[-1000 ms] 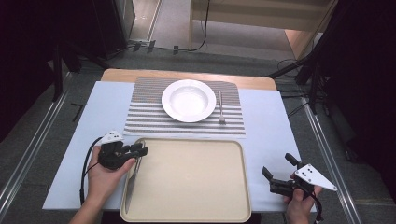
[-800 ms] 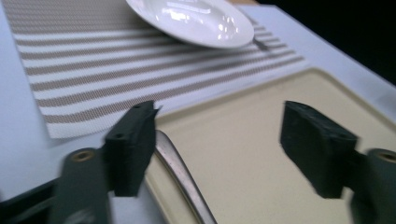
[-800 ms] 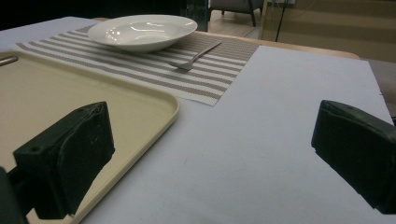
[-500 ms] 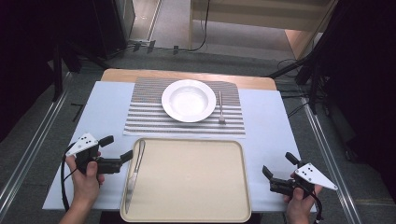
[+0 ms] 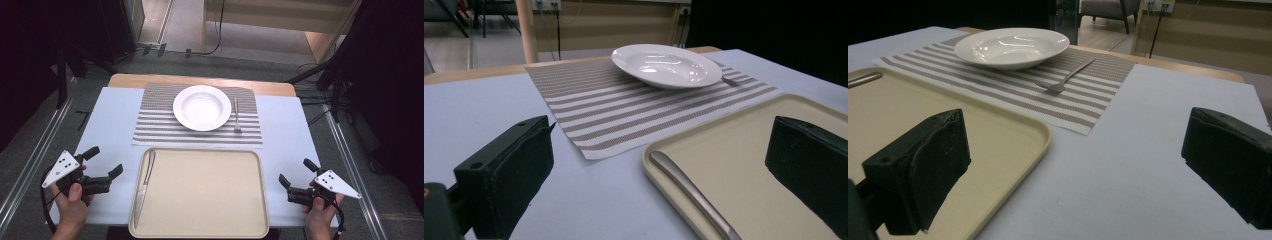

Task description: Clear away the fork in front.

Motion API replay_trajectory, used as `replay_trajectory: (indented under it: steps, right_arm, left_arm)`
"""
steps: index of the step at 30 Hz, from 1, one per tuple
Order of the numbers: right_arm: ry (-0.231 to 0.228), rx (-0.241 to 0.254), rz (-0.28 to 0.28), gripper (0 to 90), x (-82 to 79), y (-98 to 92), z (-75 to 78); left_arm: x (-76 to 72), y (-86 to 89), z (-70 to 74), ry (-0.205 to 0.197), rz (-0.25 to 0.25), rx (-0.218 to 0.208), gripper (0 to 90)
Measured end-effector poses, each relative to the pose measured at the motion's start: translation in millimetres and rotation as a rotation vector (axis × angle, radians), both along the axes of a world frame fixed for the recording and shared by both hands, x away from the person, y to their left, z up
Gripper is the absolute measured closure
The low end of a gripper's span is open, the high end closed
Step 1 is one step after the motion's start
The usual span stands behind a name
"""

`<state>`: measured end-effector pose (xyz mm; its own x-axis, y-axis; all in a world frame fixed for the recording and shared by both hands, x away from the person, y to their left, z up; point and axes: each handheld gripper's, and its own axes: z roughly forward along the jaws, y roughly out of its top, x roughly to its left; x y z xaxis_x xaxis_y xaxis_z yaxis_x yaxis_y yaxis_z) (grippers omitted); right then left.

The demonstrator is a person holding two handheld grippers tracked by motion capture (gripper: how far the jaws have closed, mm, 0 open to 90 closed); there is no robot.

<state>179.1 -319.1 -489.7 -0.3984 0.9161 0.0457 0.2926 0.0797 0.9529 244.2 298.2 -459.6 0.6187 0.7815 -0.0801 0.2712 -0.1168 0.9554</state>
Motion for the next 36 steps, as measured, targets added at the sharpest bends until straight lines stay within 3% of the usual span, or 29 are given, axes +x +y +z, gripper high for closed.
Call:
replay_trajectory:
  steps: [4, 8, 16, 21, 27, 30, 31, 36]
  right_arm:
    - [0.003, -0.007, 0.015, 0.0, 4.3, 4.5, 7.0]
    - [0.003, -0.007, 0.023, 0.0, 9.7, 6.6, 13.7]
    - [0.01, 0.023, 0.031, 0.0, 24.3, 11.0, 25.8]
    - [0.008, 0.02, 0.04, 0.0, 39.5, 18.5, 36.4]
    - [0.016, 0.013, 0.051, 0.0, 52.7, 24.1, 43.6]
    - [0.029, 0.01, 0.058, 0.0, 60.1, 27.8, 47.0]
    - [0.033, 0.007, 0.065, 0.0, 64.7, 30.5, 48.6]
    - [0.05, 0.011, 0.081, 0.0, 74.3, 39.8, 49.1]
  left_arm:
    - [0.9, 4.6, -8.3, 0.01, 0.017, 0.039, 0.0]
    - [2.3, 10.0, -14.6, 0.031, 0.009, 0.009, 0.0]
    - [-2.0, 15.8, -15.0, -0.012, 0.008, -0.001, 0.0]
    - [-0.1, 21.9, -23.7, -0.008, 0.009, -0.049, 0.0]
    - [-1.8, 19.3, -25.6, -0.022, -0.003, -0.03, 0.0]
    - [-1.7, 21.5, -26.8, -0.016, -0.02, -0.064, 0.0]
    - [-0.7, 23.8, -28.3, -0.007, -0.021, -0.096, 0.0]
    - [-0.6, 29.1, -29.1, -0.005, -0.003, -0.136, 0.0]
